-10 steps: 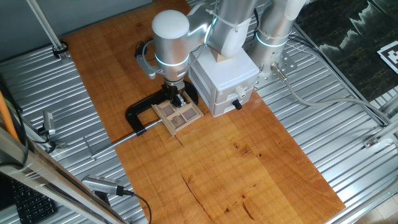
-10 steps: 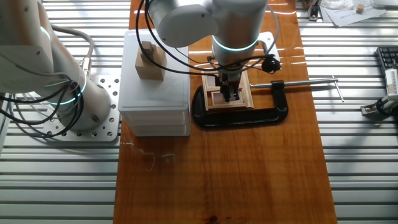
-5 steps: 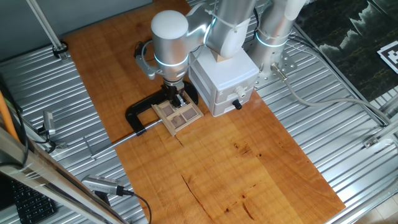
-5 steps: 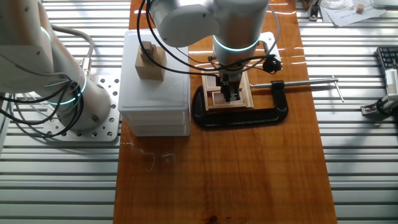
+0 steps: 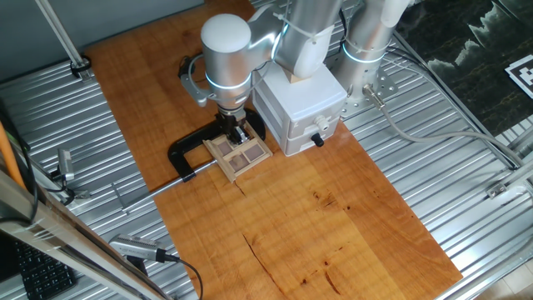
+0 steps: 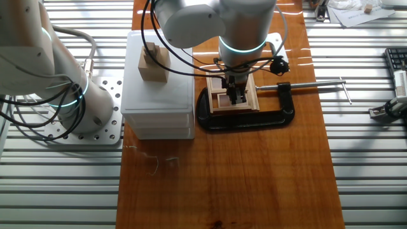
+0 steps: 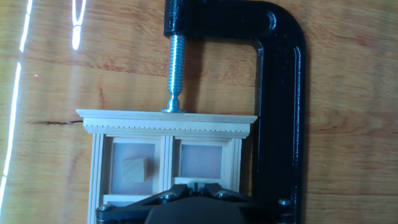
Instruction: Open a sliding window
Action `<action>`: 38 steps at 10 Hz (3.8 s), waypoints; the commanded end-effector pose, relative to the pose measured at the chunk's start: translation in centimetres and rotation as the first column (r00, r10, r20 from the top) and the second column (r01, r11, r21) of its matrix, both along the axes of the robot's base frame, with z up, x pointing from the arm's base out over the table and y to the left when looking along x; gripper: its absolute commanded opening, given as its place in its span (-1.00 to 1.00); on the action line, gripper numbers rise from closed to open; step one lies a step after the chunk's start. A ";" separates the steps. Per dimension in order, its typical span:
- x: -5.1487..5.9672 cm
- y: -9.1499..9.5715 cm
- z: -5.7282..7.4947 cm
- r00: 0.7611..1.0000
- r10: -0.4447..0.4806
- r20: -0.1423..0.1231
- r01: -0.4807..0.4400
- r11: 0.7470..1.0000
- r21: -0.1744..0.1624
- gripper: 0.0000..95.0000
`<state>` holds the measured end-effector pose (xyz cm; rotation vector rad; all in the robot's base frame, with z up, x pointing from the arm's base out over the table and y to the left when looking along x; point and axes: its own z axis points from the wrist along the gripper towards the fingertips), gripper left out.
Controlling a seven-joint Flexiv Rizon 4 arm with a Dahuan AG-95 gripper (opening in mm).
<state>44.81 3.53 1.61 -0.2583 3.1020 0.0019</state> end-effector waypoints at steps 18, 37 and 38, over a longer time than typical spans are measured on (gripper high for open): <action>0.9 0.0 -0.2 0.999 0.039 -0.022 -0.039 0.999 -0.004 -1.00; 2.3 0.1 0.0 0.998 0.040 -0.055 -0.040 0.999 0.002 -1.00; 2.5 0.1 0.0 0.998 0.041 -0.056 -0.041 0.999 0.002 -1.00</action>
